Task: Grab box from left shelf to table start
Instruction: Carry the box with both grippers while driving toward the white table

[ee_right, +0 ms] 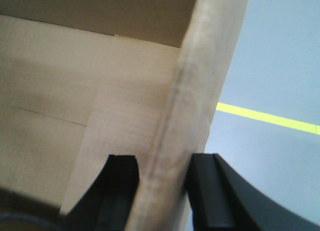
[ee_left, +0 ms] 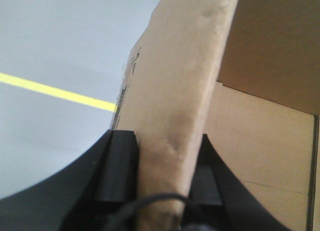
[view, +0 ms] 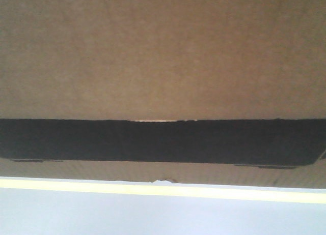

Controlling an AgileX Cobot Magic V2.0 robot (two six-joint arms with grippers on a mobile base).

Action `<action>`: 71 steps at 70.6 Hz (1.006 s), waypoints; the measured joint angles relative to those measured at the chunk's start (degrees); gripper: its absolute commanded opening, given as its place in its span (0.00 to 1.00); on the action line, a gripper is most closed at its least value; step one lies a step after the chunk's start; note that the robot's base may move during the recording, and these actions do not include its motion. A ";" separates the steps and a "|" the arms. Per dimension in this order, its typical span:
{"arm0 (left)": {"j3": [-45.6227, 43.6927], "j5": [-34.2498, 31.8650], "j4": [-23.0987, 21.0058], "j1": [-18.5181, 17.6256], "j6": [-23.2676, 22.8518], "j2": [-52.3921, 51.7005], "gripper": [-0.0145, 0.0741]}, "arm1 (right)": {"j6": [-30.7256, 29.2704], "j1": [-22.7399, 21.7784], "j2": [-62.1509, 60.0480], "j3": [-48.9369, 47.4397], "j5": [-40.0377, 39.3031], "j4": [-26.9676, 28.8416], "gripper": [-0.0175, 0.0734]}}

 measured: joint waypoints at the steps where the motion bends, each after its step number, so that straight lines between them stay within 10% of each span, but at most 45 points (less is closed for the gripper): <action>1: 0.00 0.00 0.00 0.00 0.00 0.00 0.05 | 0.00 0.00 0.00 0.00 0.00 0.00 0.26; 71: 0.00 0.00 0.00 0.00 0.00 0.00 0.05 | 0.00 0.00 0.00 0.00 0.00 0.00 0.26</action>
